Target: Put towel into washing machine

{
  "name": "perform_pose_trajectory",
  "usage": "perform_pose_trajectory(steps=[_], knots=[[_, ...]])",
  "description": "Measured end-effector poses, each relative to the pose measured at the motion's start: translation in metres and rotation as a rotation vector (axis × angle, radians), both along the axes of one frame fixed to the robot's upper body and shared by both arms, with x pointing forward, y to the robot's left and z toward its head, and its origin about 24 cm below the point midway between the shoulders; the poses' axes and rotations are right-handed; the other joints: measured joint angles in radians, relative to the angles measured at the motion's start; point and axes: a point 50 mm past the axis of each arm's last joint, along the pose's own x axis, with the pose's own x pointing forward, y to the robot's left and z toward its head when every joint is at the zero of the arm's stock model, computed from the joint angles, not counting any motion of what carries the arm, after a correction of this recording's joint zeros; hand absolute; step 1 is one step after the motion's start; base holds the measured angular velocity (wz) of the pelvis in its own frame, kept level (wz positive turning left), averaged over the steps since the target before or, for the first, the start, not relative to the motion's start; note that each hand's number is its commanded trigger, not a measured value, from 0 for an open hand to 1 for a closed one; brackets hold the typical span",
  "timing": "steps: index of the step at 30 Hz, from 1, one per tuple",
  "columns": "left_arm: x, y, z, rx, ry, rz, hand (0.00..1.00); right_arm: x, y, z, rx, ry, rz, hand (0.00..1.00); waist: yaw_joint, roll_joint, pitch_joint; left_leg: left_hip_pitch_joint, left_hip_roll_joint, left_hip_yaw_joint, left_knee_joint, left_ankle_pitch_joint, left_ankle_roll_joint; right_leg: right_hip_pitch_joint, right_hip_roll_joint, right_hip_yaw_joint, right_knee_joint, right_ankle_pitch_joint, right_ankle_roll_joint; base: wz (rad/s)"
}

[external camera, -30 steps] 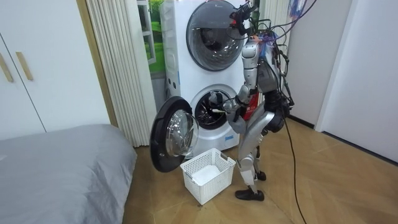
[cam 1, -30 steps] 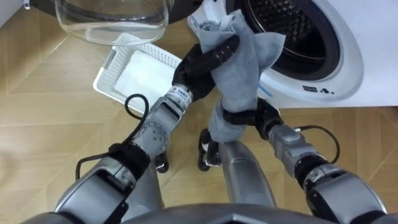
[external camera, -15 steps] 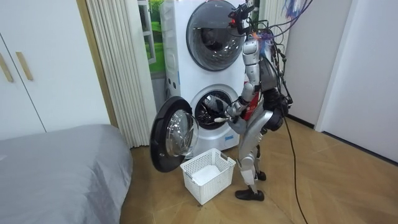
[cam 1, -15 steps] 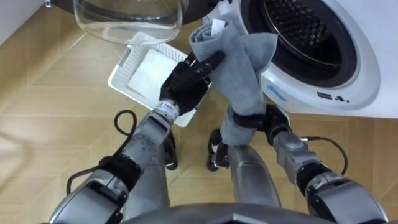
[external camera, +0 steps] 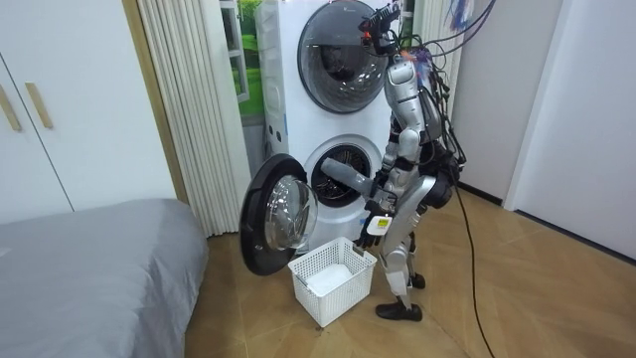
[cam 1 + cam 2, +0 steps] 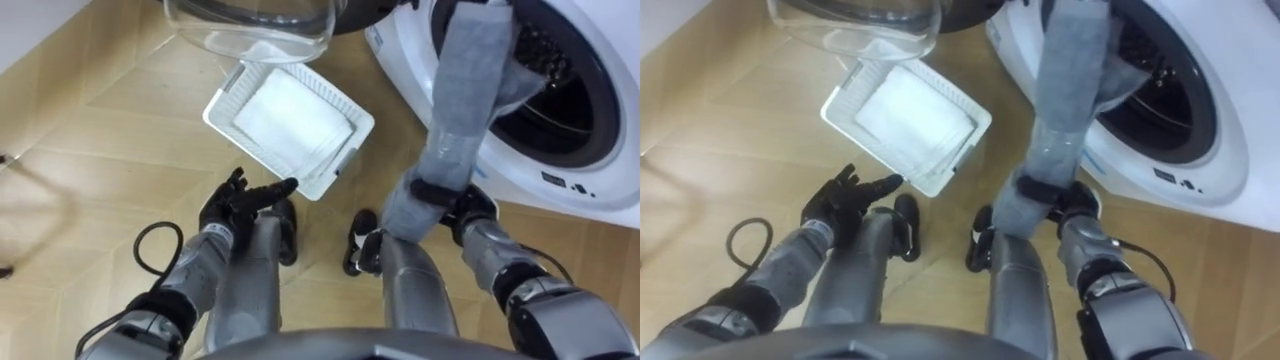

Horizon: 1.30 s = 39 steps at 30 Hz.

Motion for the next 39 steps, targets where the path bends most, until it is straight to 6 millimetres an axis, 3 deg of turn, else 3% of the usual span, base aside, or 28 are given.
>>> perform_pose_trajectory(steps=[6, 14, 21, 24, 27, 32, 39], knots=[[0.002, 0.004, -0.001, 0.016, 0.016, 0.015, 0.00, 0.002, -0.005, 0.000, 0.129, 0.021, -0.165, 1.00, -0.002, -0.005, 0.0032, -0.008, -0.007, -0.004, 0.021, 0.002, 0.003, -0.004, -0.006, 0.000, 0.017, -0.005, 0.001, 0.02], [0.015, 0.009, 0.005, 0.054, 0.005, -0.024, 0.00, 0.002, -0.017, 0.003, 0.259, 0.027, -0.227, 1.00, 0.006, -0.031, 0.0166, -0.042, -0.021, -0.019, 0.022, 0.011, 0.013, -0.032, -0.025, -0.015, 0.027, -0.007, 0.002, 0.08], [0.018, 0.017, 0.009, 0.069, 0.004, -0.036, 0.00, 0.007, -0.015, 0.005, 0.416, -0.006, -0.363, 1.00, 0.006, -0.040, 0.0175, -0.061, -0.024, -0.019, 0.025, 0.014, 0.016, -0.050, -0.033, -0.022, 0.030, -0.008, 0.007, 0.02], [0.018, 0.023, 0.009, 0.093, 0.013, -0.016, 0.00, 0.023, -0.022, 0.017, 0.499, -0.085, -0.481, 1.00, 0.007, -0.055, 0.0178, -0.072, -0.024, -0.003, 0.037, 0.014, 0.017, -0.077, -0.038, -0.006, 0.059, -0.009, 0.008, -0.10], [0.016, 0.029, 0.009, 0.130, 0.027, 0.012, 0.00, 0.050, -0.033, 0.041, 0.536, -0.193, -0.536, 1.00, -0.012, -0.075, 0.0175, -0.075, -0.025, 0.007, 0.054, 0.014, 0.017, -0.090, -0.042, 0.006, 0.081, -0.013, 0.008, -0.08], [0.014, 0.037, 0.016, 0.215, -0.015, 0.011, 0.00, 0.093, -0.056, 0.094, 0.571, -0.360, -0.642, 1.00, -0.047, -0.124, 0.0156, -0.076, -0.033, 0.007, 0.064, 0.016, 0.022, -0.095, -0.049, 0.007, 0.102, -0.020, 0.003, 0.05], [0.011, 0.035, 0.024, 0.271, -0.084, 0.041, 0.00, 0.117, -0.061, 0.130, 0.710, -0.407, -0.810, 1.00, -0.077, -0.127, 0.0151, -0.121, -0.037, 0.016, 0.113, 0.002, 0.046, -0.131, -0.062, 0.006, 0.153, -0.035, 0.023, 0.08]])
